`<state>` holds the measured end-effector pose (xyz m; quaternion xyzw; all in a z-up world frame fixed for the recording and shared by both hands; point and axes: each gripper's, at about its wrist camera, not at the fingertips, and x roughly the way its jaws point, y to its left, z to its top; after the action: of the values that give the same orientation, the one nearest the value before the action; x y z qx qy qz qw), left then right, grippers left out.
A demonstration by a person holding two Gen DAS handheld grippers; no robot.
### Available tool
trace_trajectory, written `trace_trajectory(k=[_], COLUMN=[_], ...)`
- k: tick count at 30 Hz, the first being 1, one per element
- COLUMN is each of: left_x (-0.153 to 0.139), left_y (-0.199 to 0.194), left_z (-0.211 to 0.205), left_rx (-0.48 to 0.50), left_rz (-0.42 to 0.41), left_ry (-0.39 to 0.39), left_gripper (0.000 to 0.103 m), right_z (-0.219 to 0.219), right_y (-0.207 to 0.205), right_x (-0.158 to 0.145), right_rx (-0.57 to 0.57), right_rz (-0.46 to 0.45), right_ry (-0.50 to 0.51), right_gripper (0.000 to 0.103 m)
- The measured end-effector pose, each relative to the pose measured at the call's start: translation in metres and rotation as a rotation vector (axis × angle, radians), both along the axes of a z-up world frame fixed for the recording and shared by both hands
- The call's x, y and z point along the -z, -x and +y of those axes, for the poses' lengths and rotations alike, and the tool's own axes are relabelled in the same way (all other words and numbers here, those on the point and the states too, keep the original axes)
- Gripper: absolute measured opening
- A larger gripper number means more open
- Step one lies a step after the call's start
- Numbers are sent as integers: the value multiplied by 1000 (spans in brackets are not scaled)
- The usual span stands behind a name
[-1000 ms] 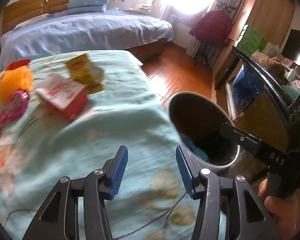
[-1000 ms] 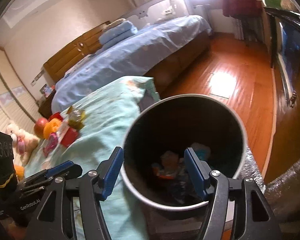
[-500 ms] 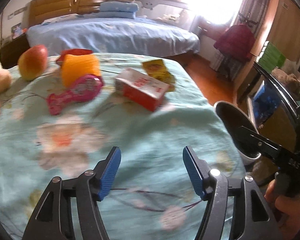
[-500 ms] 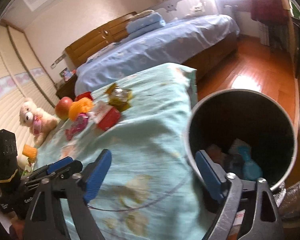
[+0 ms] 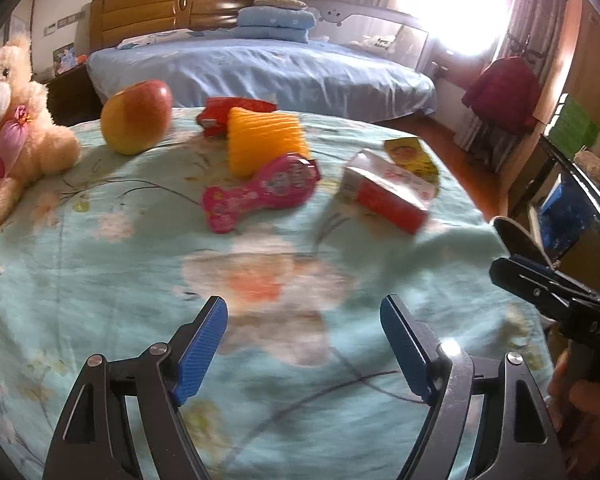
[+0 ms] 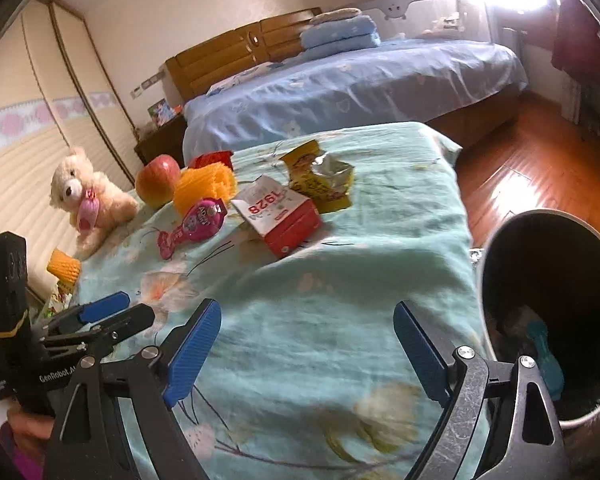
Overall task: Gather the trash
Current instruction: 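Move both open tools back over the remaining trash on the bed, then grasp the red-white printed box with the right tool while the left tool grasps the pink toy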
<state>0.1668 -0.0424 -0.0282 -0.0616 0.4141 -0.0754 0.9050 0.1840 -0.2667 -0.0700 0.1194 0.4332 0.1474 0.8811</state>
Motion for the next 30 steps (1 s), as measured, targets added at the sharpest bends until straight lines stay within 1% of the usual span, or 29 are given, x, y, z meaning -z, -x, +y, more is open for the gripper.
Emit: trace_trajectory(k=[6,11,20,27,30], left_x=[5,8,20,30,33], left_y=[-20,-42,-96,-125,-133], left_z=[14,19,23,26,25], left_rx=[-20,-10,40,93,117], left_rz=[21,37,71,85,72], left_ry=[-12,-31,-118,-99,-82], left_gripper=[79,79,79,79,78], right_z=[13,23,37,42,45], right_y=[-15,-31,-62,-83,-88], right_x=[6,9,17,24,27], right_rx=[-37,-65,-113,-124,-133], right_rz=[18,28,45,59,64], right_ry=[12,20,41,58,69], right_gripper=[89,89,89,89,88])
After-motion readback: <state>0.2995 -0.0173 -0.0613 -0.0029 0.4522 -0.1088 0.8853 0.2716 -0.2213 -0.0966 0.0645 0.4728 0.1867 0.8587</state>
